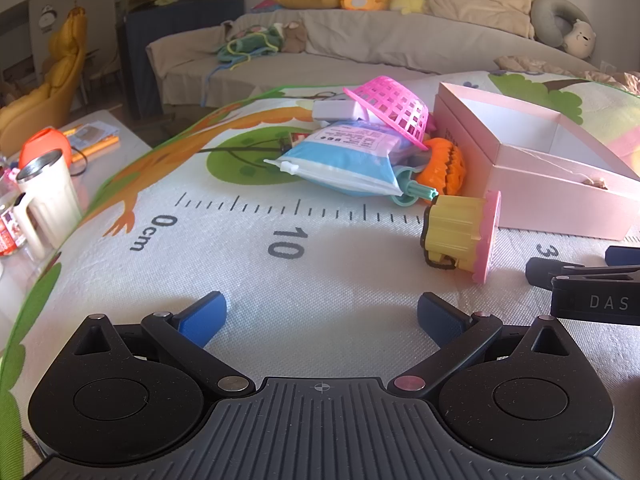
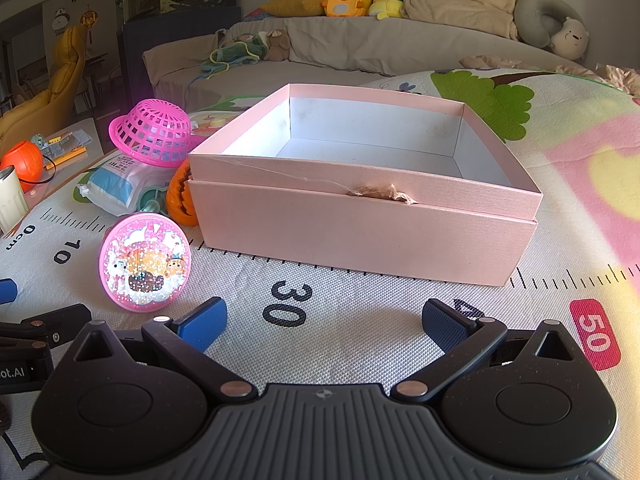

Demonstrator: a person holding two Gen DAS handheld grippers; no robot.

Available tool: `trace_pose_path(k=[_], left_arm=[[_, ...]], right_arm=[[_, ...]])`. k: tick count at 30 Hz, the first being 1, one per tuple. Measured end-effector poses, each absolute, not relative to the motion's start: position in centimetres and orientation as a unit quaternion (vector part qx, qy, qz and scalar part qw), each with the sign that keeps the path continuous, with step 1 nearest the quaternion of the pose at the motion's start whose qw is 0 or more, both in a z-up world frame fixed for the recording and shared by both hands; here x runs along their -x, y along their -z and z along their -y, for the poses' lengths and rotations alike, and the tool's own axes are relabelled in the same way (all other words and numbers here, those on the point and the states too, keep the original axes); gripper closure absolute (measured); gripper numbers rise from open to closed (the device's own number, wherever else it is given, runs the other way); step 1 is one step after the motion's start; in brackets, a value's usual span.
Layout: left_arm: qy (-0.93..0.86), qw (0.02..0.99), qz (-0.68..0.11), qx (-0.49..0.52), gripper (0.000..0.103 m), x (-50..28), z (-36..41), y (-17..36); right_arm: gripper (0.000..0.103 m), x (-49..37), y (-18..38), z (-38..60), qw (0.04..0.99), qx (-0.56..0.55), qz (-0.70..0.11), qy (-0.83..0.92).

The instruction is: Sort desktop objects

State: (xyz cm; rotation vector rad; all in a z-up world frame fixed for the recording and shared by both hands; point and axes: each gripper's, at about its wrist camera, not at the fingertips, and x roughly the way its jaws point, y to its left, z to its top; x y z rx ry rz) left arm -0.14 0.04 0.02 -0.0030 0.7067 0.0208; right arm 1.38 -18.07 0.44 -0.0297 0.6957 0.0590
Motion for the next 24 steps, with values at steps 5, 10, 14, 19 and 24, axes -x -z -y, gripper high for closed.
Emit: trace_pose_path(k=[5,10,14,19,24], left_arm=[[-0.01,0.938,-0.346,0.001,0.0,0.13,-0.03,-0.01],[-0.01,0.938,-0.346,0.002,0.0,0.14,-0.07,-0.01],[-0.01,0.938,-0.346,0.002,0.0,0.12,-0.03,0.0],[-0.011,0.938,-0.346,0.001,0.0,0.13,-0.05,0.0],[-0.009,0.938,-0.347,0.001,0.0,0.13,-0.13,0.07]], right_arm=[[0.0,-1.36,-0.47,18.06,0.94,0.015,-0.341,-0.029],[0.0,-1.34,-0.52,18.14,0.94,0.015,-0.341,-0.029],[0.0,-1.34,-0.51,18.14,0.94,0.015,-0.341,-0.029],[0.0,-1.32,-0.53,18.22,0.94,0.015,-0.341,-0.029],[0.0,-1.29,-0.53,18.29,0.94,0.015,-0.341,-0.029]])
